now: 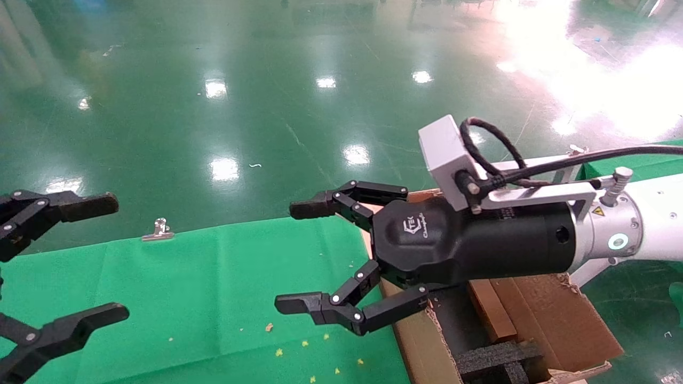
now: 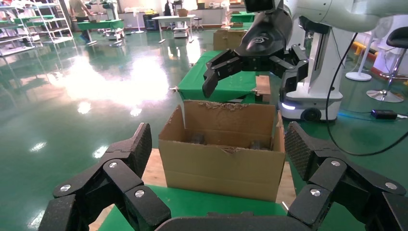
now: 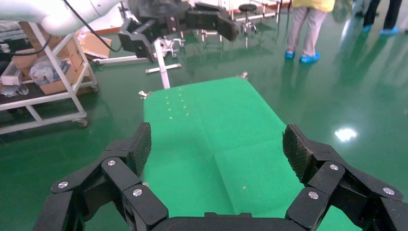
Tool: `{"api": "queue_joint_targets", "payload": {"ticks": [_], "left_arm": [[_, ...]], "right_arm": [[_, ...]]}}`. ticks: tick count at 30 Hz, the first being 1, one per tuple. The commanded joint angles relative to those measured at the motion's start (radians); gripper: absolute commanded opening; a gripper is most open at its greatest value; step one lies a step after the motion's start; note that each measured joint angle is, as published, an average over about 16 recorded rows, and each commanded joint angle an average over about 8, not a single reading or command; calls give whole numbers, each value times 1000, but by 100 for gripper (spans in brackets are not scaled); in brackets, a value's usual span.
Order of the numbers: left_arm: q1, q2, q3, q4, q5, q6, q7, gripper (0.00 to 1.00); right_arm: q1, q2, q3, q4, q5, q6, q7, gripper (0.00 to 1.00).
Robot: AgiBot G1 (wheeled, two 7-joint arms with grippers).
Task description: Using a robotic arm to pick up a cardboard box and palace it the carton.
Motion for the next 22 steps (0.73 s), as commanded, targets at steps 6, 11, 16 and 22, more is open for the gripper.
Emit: {"api": "queue_joint_targets", "payload": {"ticks": [6,11,16,22], "left_arm": [[0,0,0,0,0,0,0,100],[0,0,0,0,0,0,0,100],[0,0,0,0,0,0,0,100],[0,0,0,0,0,0,0,100]], "right_arm": [[-80,-33,133,-4,-22,-46,-42,100],[-139,-57,230,-6,-39,-80,-73,100],[-194,-79,323,-9,-54,-112,-102,100],[-233,-95,388,-10,-64,-135,-120,100]]}}
